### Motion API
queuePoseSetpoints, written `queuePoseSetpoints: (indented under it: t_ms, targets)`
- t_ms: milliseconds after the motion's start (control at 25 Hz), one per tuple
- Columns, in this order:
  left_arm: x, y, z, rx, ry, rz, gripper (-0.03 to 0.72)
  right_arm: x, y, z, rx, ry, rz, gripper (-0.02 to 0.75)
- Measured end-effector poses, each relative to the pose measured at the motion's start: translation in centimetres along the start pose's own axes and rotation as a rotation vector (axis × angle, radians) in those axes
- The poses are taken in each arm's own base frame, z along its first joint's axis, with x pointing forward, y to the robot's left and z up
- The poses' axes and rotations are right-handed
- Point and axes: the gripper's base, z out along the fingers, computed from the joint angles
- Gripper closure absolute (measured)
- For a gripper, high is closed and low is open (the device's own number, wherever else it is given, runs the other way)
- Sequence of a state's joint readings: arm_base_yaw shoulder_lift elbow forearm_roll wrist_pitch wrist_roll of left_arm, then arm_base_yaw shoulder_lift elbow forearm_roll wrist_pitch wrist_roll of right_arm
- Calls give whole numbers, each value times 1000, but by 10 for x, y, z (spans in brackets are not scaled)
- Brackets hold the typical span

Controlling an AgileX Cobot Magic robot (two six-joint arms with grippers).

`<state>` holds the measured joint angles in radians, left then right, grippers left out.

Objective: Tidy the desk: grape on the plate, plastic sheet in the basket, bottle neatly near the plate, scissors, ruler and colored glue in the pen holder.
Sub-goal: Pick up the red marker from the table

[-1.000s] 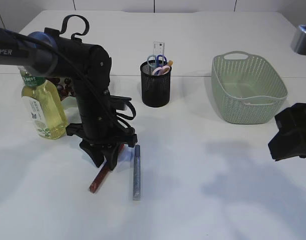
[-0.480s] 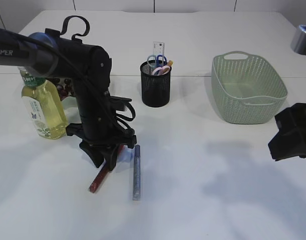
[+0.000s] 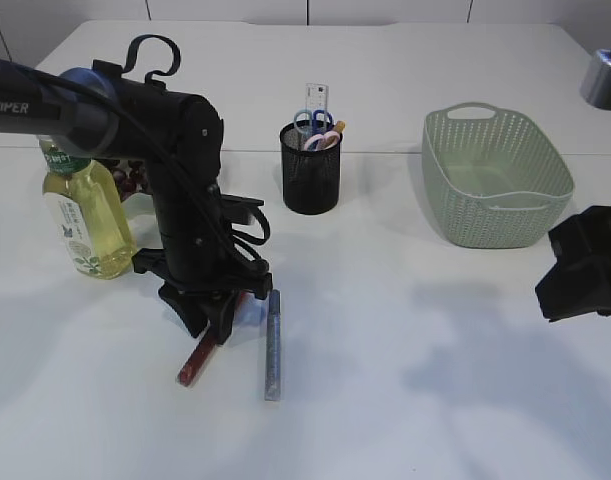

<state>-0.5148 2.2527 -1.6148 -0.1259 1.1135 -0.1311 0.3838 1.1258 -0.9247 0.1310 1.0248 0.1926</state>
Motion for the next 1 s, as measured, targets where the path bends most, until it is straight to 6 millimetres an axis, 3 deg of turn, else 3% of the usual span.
queuePoseSetpoints:
  t_ms: [1000]
  targets:
    - [3,-2,0,12,28,25,461,0,0,0,0,-2,0,374]
